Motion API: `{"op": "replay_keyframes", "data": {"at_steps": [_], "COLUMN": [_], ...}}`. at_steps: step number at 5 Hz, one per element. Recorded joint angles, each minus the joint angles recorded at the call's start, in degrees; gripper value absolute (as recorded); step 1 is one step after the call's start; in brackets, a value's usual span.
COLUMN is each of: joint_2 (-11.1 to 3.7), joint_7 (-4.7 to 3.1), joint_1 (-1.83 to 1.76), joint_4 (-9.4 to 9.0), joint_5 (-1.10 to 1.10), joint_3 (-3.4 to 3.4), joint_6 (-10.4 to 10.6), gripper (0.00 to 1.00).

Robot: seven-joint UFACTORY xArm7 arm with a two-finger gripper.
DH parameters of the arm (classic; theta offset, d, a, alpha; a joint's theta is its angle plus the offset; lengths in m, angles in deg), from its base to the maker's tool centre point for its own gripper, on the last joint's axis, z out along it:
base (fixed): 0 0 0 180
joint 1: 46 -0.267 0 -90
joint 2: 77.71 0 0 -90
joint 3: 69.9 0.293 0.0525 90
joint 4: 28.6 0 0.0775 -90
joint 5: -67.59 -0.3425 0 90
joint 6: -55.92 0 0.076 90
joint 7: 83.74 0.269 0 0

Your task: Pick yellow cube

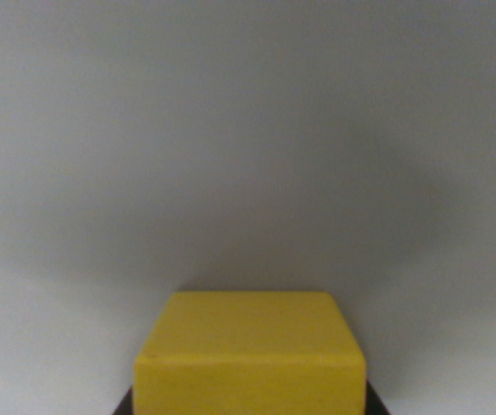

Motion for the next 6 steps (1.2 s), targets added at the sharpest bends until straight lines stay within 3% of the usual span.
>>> {"op": "replay_keyframes", "data": {"at_steps": [6], "joint_2": [0.97], "joint_7": [0.01], "joint_1": [0.0], "joint_4": [1.9], "joint_5": [0.0], "joint_3": [0.0], "joint_6": [-2.9], "gripper": [1.0]}}
